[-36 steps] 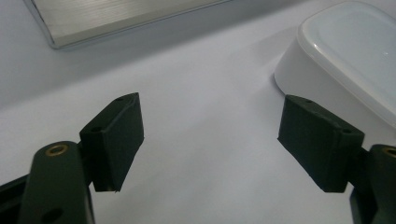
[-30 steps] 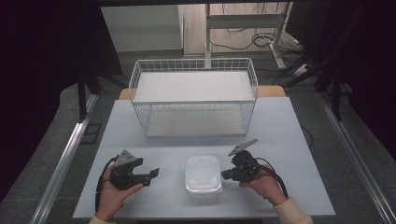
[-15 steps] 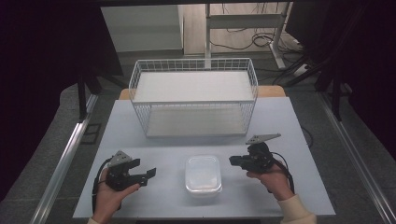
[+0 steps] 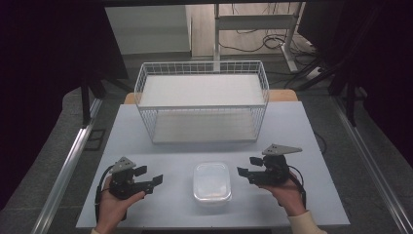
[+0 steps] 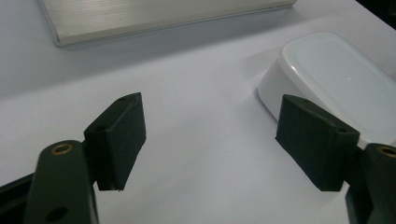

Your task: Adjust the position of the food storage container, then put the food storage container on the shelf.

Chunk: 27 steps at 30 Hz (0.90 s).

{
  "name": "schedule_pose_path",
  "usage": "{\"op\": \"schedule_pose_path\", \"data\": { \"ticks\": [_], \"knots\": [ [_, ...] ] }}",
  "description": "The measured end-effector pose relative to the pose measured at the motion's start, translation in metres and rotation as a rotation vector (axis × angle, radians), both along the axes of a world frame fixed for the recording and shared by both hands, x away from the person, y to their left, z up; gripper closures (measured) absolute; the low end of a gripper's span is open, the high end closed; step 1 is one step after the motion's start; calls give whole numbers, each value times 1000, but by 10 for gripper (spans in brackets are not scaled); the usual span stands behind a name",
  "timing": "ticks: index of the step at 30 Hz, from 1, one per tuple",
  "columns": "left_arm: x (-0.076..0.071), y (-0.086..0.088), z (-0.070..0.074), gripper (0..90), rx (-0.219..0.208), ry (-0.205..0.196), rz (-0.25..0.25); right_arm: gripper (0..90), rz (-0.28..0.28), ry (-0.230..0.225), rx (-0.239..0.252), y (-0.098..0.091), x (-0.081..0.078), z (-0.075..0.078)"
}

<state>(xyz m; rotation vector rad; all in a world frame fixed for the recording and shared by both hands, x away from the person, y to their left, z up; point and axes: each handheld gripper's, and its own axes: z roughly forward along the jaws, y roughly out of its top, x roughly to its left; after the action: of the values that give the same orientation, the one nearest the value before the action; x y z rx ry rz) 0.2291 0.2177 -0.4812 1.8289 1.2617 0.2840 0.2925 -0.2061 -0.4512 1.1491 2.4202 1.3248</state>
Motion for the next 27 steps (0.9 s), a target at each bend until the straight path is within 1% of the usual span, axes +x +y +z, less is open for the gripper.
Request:
{"op": "schedule_pose_path", "data": {
  "ticks": [2, 4, 7, 10, 12, 16, 17, 19, 20, 23, 27],
  "knots": [
    [0, -2, 0, 236, 7, 4, 0, 319, 3, 1, 0, -2, -2, -1],
    [0, -5, 0, 235, 3, 5, 0, 316, 6, 6, 0, -3, -4, -2],
    [1, -10, 3, 236, 1, -2, -5, 329, -11, 11, 18, -4, -5, -1],
    [4, -17, 6, 239, -8, 8, -11, 344, 3, 30, 33, -2, -4, 1],
    [7, -22, 8, 241, -14, 25, -14, 353, 10, 41, 45, 0, -3, 2],
    [13, -33, 11, 254, -36, 58, -30, 359, 1, 74, 66, 2, -1, 4],
    [14, -36, 11, 264, -46, 69, -34, 359, -7, 81, 67, 2, 0, 3],
    [18, -41, 12, 281, -77, 94, -46, 359, -16, 91, 85, 2, 1, 2],
    [21, -44, 11, 284, -100, 112, -56, 360, -19, 96, 95, 2, 1, 0],
    [26, -50, 8, 288, -105, 141, -75, 365, -6, 111, 88, 3, 0, -3],
    [31, -55, 2, 293, -129, 176, -89, 374, 13, 119, 97, 7, -1, -4]
  ]
}}
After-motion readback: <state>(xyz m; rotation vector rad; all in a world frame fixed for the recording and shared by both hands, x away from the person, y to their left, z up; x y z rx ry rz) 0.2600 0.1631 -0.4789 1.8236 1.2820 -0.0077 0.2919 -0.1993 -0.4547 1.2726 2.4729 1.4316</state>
